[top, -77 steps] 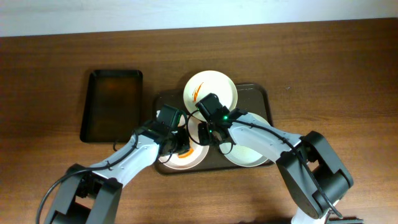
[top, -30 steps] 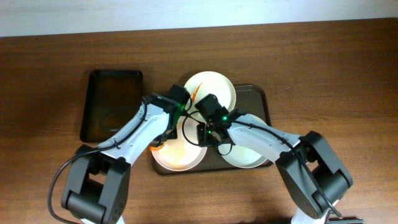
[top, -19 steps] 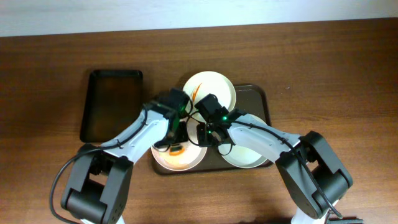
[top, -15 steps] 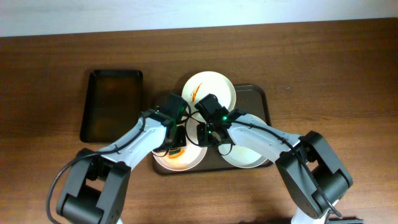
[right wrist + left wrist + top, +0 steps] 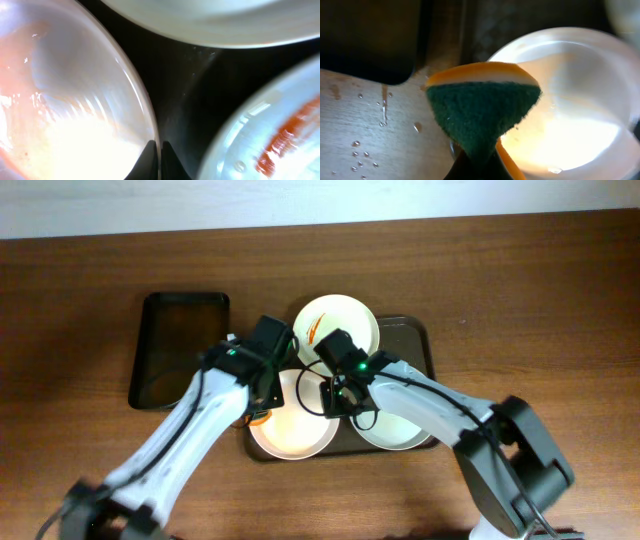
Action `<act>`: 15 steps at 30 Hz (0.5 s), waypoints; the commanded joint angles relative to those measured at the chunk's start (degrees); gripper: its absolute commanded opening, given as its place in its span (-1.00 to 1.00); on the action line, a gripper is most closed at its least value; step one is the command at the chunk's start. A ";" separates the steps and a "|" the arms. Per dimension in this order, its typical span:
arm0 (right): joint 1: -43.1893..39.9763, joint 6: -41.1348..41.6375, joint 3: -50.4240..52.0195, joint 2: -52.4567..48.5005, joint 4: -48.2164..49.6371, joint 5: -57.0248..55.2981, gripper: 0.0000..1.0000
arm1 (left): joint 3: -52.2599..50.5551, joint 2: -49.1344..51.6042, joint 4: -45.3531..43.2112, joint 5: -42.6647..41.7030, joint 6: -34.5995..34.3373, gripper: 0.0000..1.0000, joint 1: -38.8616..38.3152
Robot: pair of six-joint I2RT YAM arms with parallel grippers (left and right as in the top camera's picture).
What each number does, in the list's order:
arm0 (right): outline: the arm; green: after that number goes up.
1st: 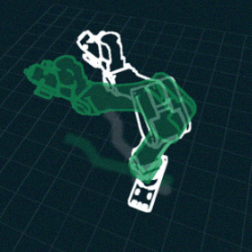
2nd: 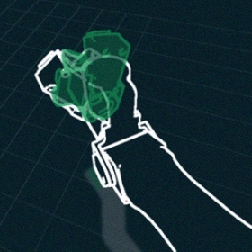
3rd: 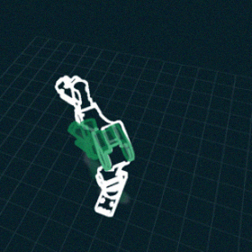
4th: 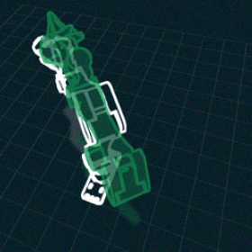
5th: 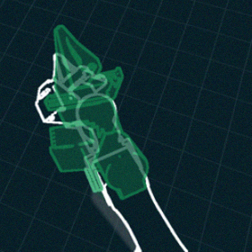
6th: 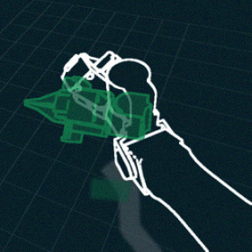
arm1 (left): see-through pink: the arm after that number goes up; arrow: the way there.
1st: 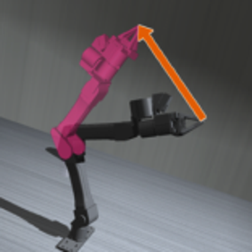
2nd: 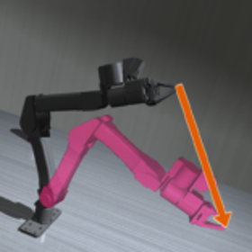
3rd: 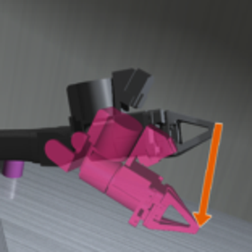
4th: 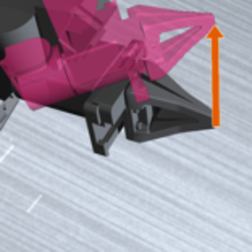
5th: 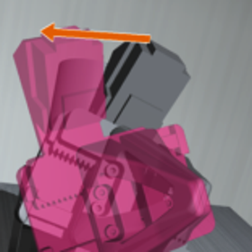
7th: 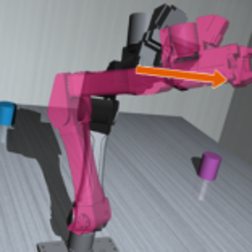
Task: Clean dirty plates on tray and stack at the side
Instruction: 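Lift the cleaned plate with the right gripper and place it right of the tray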
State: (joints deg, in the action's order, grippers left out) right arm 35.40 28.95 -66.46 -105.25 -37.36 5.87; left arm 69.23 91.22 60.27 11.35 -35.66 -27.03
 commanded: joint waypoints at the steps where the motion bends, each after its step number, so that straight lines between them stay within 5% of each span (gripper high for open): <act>1: -0.11 -3.74 -4.61 7.32 -3.23 -4.28 -0.91 | 1.22 -11.87 2.54 -3.13 -0.72 -1.00 0.94; 6: -0.11 -7.45 -9.05 14.45 -10.05 -17.86 -0.92 | 1.20 -21.64 8.63 -2.38 -0.74 -1.00 3.91; 15: 8.79 -13.94 -10.43 16.17 -13.00 -47.63 -0.92 | 0.59 -21.79 9.22 -2.54 -0.79 -1.00 3.89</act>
State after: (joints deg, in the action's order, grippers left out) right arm 40.29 15.79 -75.22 -90.37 -50.74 -28.67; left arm 69.63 69.84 69.47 9.15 -35.86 -23.42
